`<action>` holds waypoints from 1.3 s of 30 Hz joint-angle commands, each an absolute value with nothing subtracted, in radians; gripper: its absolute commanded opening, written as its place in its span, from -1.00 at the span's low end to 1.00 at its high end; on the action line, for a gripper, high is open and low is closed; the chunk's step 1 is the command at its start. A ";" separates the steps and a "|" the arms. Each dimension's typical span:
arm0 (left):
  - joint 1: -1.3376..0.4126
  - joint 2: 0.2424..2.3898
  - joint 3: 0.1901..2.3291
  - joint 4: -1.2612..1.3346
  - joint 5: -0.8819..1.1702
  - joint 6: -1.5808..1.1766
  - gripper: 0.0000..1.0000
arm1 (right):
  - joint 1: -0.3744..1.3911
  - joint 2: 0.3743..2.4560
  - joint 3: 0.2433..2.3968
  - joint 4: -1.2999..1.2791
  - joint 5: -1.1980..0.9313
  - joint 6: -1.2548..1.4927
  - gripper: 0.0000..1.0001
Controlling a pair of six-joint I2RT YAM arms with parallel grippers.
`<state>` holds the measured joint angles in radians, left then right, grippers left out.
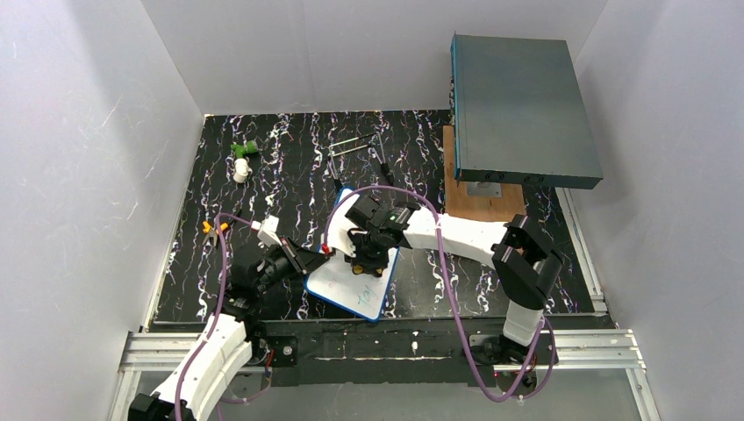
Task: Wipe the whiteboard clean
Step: Erase the whiteboard at the center of the board.
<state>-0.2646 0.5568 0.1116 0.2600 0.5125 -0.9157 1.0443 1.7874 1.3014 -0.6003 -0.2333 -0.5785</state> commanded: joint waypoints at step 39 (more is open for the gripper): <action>-0.275 0.582 0.204 0.386 0.676 -0.906 -1.00 | 0.908 1.765 1.316 -0.528 -0.392 -0.374 -0.97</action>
<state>-0.2646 0.5877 0.1394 0.2699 0.5503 -0.8959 0.8574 1.7950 1.2991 -0.5369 -0.2848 -0.3550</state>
